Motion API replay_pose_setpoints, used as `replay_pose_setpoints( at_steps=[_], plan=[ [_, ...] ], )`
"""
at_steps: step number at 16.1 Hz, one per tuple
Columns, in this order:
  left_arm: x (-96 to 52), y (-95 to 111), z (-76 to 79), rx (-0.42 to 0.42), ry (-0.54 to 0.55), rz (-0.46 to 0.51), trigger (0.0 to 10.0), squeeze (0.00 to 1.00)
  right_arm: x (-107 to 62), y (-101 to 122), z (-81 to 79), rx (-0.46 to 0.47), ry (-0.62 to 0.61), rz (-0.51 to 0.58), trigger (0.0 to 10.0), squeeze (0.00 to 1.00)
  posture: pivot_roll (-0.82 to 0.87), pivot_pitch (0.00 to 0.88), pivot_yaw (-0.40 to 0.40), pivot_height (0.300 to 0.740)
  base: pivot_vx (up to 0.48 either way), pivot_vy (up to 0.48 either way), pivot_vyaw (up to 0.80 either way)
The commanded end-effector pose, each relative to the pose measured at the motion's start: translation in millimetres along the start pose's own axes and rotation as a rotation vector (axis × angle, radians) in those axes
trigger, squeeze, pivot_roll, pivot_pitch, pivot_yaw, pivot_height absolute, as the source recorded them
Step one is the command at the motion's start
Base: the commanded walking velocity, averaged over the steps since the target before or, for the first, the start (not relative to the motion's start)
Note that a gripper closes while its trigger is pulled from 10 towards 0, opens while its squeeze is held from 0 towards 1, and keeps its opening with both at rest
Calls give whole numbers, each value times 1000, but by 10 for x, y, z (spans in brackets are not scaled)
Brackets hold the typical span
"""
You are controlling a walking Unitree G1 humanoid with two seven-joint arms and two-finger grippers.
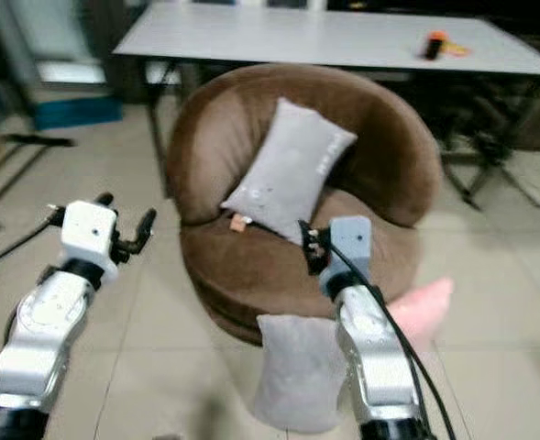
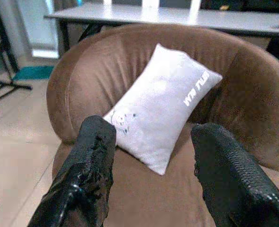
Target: Move the pillow to the sofa from floor
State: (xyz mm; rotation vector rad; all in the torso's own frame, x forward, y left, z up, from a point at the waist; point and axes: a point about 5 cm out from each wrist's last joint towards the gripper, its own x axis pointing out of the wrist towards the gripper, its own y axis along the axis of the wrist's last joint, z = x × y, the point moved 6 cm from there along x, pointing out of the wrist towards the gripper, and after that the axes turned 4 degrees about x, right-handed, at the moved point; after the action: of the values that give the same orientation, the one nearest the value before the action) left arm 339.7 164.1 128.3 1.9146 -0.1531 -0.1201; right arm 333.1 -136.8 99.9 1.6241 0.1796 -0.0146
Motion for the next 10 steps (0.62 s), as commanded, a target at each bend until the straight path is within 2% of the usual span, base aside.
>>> replay_pose_setpoints(
  at_steps=[1, 7, 10],
  plan=[
    [5, 23, 3, 8, 2, 10, 10000, 0, 15, 29, 27, 6, -11, 13, 10000, 0, -15, 0, -17, 740, 0, -382, 800],
    [17, 21, 0, 9, 2, 14, 10000, 0, 30, 0, 86, 13, -41, 16, 10000, 0, -11, 0, -11, 740, 0, -383, 800],
    [-7, -7, 4, 21, -6, 20, 10000, 0, 26, -30, 123, 30, -75, 20, 10000, 0, -9, 0, -9, 740, 0, -379, 0]
  ],
)
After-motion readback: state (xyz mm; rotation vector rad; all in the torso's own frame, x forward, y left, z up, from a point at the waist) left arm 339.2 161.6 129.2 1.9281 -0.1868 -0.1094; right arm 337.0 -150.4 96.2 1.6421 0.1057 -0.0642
